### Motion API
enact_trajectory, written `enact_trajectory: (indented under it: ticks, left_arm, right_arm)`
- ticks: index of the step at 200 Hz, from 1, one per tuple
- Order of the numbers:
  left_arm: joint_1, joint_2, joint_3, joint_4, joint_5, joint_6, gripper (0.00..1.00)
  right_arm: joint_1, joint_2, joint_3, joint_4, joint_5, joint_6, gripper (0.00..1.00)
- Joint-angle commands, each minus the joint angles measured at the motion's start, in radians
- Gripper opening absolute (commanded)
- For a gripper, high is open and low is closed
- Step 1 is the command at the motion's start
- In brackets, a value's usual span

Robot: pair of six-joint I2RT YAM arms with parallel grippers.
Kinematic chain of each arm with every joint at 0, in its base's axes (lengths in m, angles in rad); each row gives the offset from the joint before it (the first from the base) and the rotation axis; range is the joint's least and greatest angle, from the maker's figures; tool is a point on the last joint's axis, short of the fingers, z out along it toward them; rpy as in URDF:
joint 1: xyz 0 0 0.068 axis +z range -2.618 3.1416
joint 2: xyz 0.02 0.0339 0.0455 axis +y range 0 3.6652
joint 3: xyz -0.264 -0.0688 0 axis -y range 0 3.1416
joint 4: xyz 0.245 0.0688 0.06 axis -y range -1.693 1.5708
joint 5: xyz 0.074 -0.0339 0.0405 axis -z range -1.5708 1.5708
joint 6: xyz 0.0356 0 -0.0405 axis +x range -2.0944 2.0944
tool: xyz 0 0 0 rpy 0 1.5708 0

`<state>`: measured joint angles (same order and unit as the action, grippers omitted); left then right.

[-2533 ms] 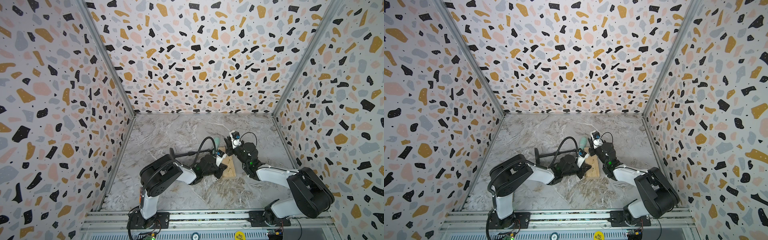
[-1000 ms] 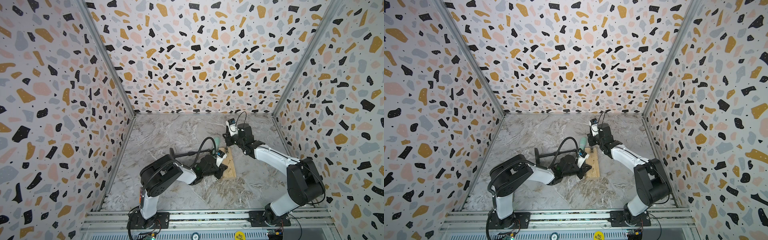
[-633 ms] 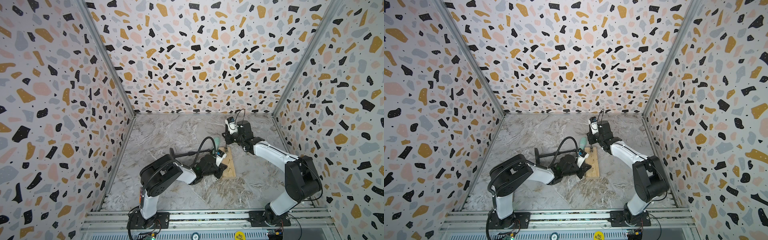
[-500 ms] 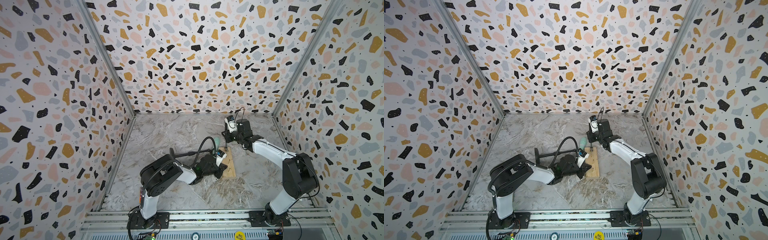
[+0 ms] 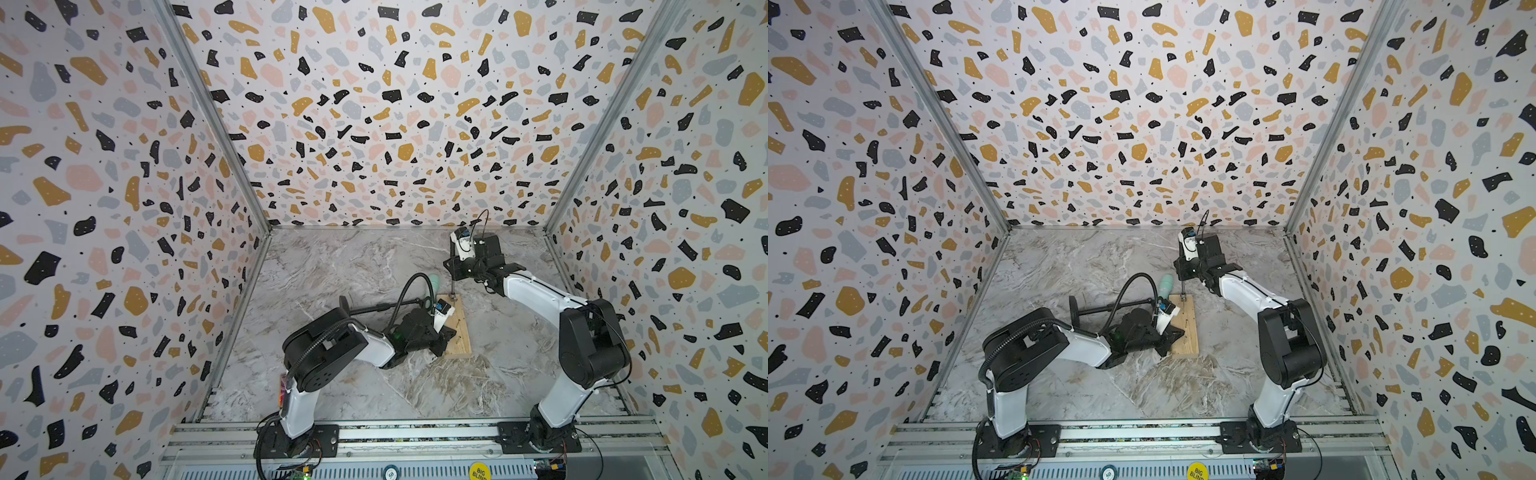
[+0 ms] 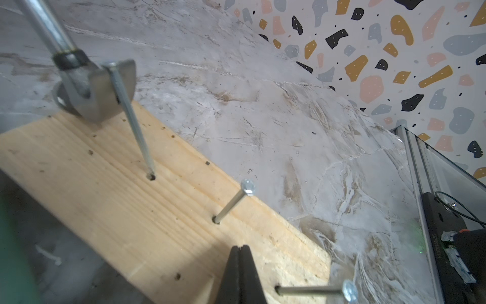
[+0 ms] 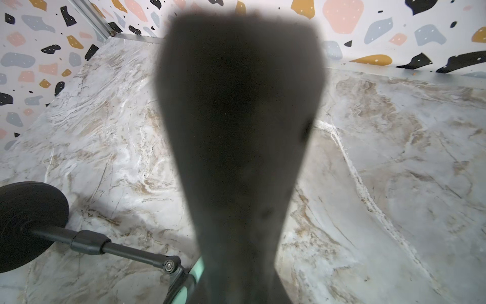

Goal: Use a claw hammer to pull out a nail
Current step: Remove the nail from the mounting plate.

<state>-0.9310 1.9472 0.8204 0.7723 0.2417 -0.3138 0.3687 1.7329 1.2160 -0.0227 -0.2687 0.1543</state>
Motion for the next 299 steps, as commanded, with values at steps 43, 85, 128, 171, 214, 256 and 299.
enact_trajectory:
  ticks: [43,85,128,171,214,256,299]
  left_arm:
    - [0.006,0.041,-0.018,-0.158,-0.025,0.030,0.00]
    - [0.011,-0.014,-0.039,-0.145,-0.069,0.038,0.07]
    - [0.019,-0.147,-0.081,-0.125,-0.138,0.049,0.35]
    - [0.021,-0.272,-0.109,-0.124,-0.183,0.055,1.00]
    - [0.021,-0.432,-0.154,-0.129,-0.173,-0.062,1.00]
    - [0.020,-0.533,-0.277,0.050,-0.171,-0.393,1.00]
    - [0.016,-0.577,-0.298,0.016,-0.187,-0.396,1.00]
  right_arm:
    - [-0.020,0.014,0.038,-0.153,-0.022,0.021,0.00]
    - [-0.021,0.005,0.031,-0.123,-0.029,0.034,0.00]
    - [-0.020,0.002,0.031,-0.105,-0.035,0.040,0.00]
    - [-0.020,-0.006,0.044,-0.097,-0.036,0.039,0.00]
    - [-0.021,-0.009,0.056,-0.101,-0.030,0.040,0.00]
    - [-0.021,-0.004,0.059,-0.096,-0.027,0.044,0.00]
    - [-0.021,-0.005,0.052,-0.090,-0.018,0.051,0.00]
